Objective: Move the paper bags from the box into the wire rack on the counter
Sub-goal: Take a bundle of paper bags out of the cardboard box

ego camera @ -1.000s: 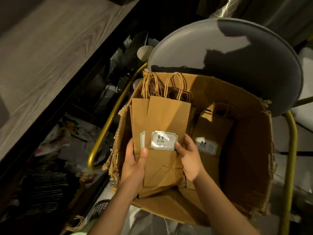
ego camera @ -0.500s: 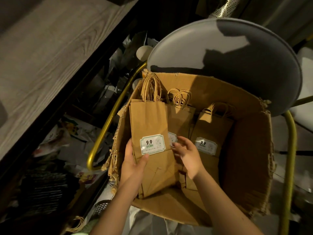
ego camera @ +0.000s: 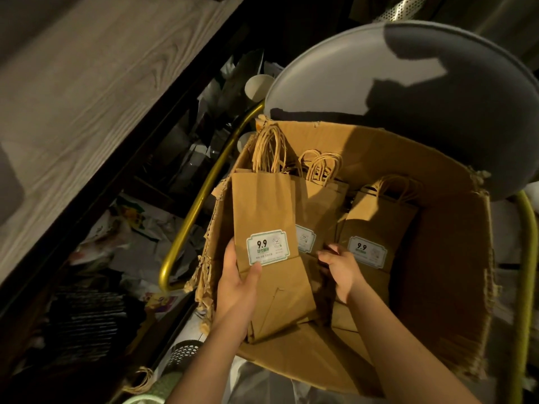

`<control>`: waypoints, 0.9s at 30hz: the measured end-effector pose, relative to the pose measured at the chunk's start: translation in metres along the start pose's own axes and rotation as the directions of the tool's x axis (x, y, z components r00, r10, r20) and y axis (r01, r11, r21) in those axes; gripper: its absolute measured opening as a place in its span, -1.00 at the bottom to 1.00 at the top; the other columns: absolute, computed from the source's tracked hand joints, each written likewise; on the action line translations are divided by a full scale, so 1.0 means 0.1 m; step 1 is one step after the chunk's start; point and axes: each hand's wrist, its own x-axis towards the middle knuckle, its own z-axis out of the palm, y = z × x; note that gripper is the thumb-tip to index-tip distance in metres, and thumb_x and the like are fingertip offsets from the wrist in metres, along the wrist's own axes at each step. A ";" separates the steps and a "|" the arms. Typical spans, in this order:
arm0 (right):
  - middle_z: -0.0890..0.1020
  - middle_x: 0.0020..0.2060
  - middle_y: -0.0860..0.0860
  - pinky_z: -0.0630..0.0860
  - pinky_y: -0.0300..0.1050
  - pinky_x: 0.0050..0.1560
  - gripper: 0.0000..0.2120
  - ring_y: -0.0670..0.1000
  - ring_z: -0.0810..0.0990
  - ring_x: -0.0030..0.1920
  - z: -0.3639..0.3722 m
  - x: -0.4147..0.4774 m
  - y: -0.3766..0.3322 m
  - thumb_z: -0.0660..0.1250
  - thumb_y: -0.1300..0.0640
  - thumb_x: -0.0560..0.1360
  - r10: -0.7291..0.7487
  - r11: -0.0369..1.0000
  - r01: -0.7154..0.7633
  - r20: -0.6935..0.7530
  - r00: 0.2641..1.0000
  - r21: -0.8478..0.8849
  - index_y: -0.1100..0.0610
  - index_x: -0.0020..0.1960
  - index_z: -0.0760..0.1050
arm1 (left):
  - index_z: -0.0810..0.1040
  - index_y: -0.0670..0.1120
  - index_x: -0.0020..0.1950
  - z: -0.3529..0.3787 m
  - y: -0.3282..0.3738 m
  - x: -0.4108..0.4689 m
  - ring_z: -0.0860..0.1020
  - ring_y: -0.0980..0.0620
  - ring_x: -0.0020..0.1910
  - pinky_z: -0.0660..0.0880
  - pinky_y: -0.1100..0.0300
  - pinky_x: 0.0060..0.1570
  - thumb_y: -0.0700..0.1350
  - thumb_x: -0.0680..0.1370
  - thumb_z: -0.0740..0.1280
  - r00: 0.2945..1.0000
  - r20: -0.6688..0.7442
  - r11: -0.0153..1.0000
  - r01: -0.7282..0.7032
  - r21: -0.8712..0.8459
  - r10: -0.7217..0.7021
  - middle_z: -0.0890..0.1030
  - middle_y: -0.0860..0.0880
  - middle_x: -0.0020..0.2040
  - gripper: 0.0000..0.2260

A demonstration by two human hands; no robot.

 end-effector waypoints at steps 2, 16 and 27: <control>0.61 -0.04 0.08 0.53 -0.09 -0.21 -0.55 0.04 0.61 -0.08 0.08 0.00 -0.03 0.35 0.28 0.52 0.012 0.998 -0.011 -0.024 1.000 0.056 0.13 0.38 0.37 | 0.15 0.32 0.44 0.00 0.00 0.00 0.40 0.21 0.19 0.36 0.05 0.28 -0.11 0.60 0.26 1.000 0.000 1.000 0.003 -0.008 -0.003 0.43 0.44 0.05 -0.47; 0.51 0.02 -0.09 0.45 -0.10 0.03 -0.71 -0.03 0.50 0.10 0.00 -0.23 -0.21 0.14 0.19 0.65 -0.359 0.932 0.319 -0.306 0.882 -0.174 0.04 0.35 0.37 | 0.14 0.27 0.47 -0.01 0.04 -0.02 0.36 0.22 0.19 0.33 0.03 0.28 -0.10 0.60 0.25 1.000 0.015 1.000 0.005 -0.001 -0.005 0.38 0.47 0.03 -0.48; 0.54 0.24 -0.02 0.51 0.06 0.21 -0.64 -0.01 0.54 0.21 -0.60 -0.47 -0.49 0.20 0.11 0.62 -0.534 0.846 0.493 -0.344 0.773 -0.205 0.04 0.41 0.35 | 0.18 0.28 0.45 0.00 0.04 -0.01 0.44 0.13 0.17 0.41 -0.02 0.23 -0.10 0.60 0.26 0.999 0.009 0.999 0.038 0.002 -0.038 0.46 0.33 0.07 -0.50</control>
